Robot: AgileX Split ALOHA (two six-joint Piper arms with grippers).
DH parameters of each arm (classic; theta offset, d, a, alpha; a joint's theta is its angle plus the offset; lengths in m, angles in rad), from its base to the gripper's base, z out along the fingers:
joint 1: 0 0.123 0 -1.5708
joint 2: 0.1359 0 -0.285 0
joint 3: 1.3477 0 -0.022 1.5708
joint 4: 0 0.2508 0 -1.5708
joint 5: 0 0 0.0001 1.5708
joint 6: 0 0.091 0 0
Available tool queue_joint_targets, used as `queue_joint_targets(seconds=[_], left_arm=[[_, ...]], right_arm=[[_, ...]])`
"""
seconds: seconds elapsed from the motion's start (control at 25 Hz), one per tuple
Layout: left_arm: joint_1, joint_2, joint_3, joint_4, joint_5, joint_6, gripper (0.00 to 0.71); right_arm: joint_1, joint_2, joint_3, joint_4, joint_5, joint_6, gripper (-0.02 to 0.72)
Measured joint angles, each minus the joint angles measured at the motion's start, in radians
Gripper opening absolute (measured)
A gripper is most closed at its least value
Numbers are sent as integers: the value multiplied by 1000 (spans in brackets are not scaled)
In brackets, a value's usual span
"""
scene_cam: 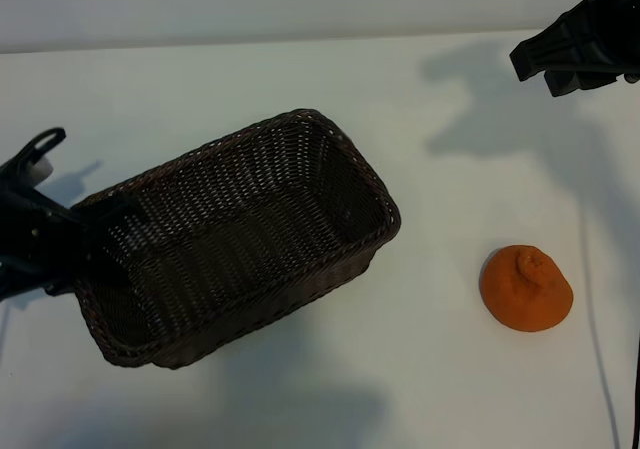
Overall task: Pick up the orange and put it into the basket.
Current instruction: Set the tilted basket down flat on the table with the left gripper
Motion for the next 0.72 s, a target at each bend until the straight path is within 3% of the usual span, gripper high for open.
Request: queue_joint_targets(seconds=[0.48,0.72], left_arm=[[0,-78,-309,47,272,-2,157],[0,-79,-361,90,343,-11,157]], right_arm=[[0,0,0,11,0,0,328],[0,0,0,0,0,0,328]])
